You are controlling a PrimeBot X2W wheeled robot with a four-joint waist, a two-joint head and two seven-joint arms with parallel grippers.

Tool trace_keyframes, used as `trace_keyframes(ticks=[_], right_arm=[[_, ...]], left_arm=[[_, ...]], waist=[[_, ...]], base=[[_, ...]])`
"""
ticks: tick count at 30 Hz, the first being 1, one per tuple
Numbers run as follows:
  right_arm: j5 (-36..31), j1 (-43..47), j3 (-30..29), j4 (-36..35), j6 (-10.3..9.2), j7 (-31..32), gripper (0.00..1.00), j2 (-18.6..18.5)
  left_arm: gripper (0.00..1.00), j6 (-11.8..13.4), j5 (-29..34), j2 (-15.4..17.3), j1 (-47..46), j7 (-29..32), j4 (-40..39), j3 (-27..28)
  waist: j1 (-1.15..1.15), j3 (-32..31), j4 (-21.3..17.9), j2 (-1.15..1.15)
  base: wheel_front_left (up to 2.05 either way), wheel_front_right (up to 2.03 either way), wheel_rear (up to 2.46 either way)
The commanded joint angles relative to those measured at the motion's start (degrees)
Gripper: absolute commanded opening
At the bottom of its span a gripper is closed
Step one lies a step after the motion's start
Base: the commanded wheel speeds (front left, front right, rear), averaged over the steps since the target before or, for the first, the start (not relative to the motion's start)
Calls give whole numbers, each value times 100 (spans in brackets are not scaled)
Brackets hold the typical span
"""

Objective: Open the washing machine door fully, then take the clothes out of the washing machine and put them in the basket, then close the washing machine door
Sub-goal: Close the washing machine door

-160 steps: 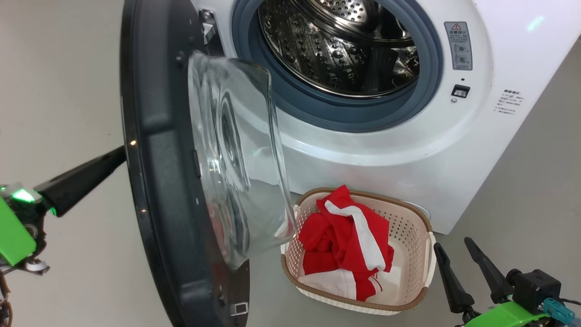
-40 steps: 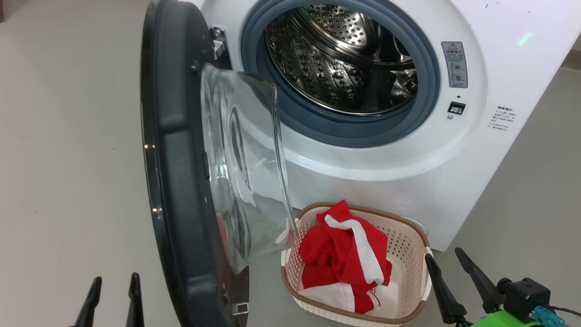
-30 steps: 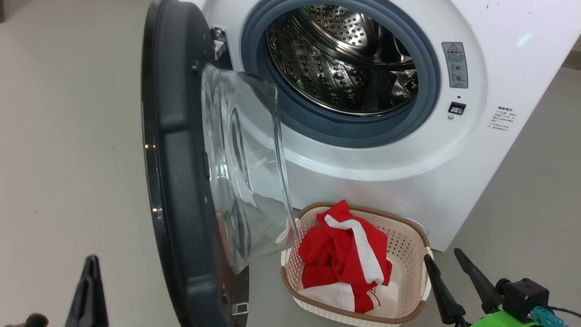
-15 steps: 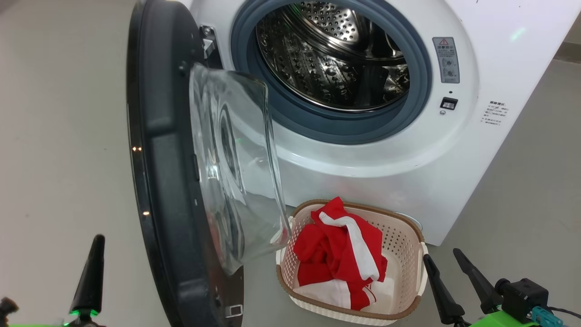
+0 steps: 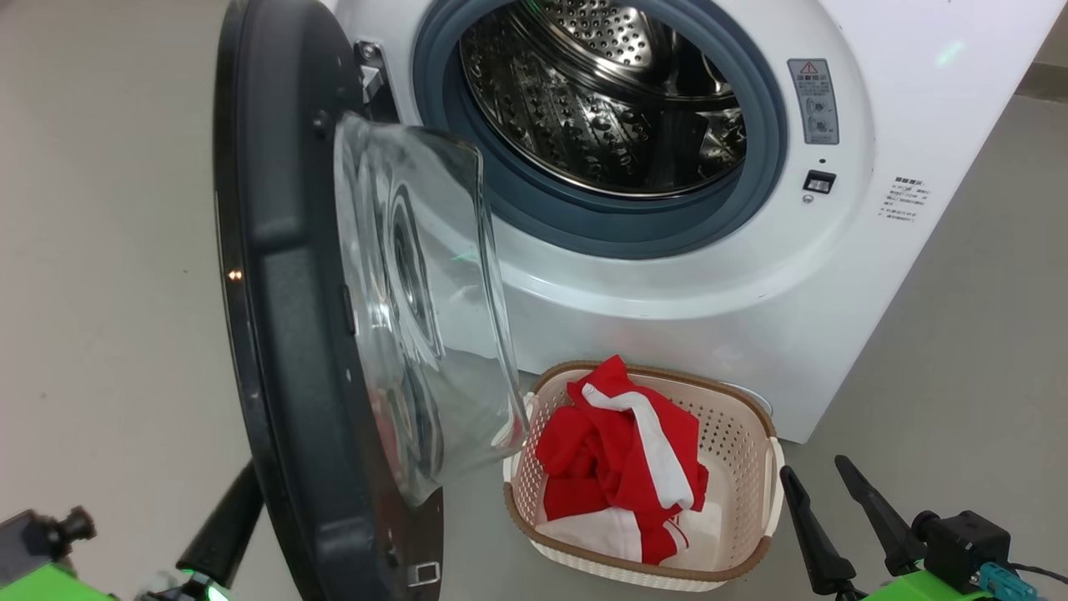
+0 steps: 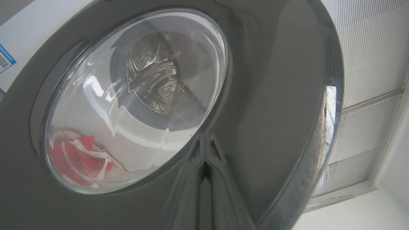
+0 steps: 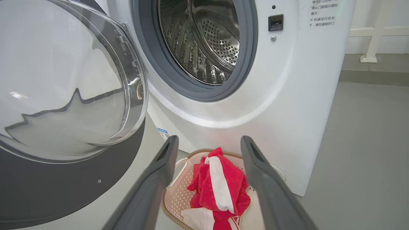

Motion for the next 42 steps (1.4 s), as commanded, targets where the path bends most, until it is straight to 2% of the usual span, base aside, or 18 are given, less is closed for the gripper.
trace_keyframes(ticks=[1, 7, 14, 20, 29, 42], right_arm=[[48, -165, 74, -143, 36, -37, 100, -59], [42, -196, 64, -149, 36, -37, 100, -53], [50, -237, 52, -164, 36, -37, 100, -64], [57, -293, 54, -166, 36, -37, 100, -67], [63, -422, 16, -193, 36, -37, 100, -69], [67, -617, -71, -245, 36, -37, 100, -37]], left_arm=[[0, -33, -67, 128, -109, 110, -193, 245], [0, -33, -201, -98, -69, 910, -445, 325], [0, -33, 70, -434, -165, 1346, -549, 370], [0, -33, 407, -679, -432, 1572, -467, 54], [0, -33, 826, -948, -1031, 1365, -278, -374], [0, -33, 1199, -989, -1992, 533, 194, -1010]], waist=[[0, 7, -7, 0], [0, 47, -55, 0], [0, 113, -159, 0], [0, 182, -274, 0], [0, 357, -570, 0], [0, 677, -1087, 0]], base=[[0, 0, 0], [0, 0, 0], [0, 0, 0], [0, 0, 0], [0, 0, 0], [0, 0, 0]])
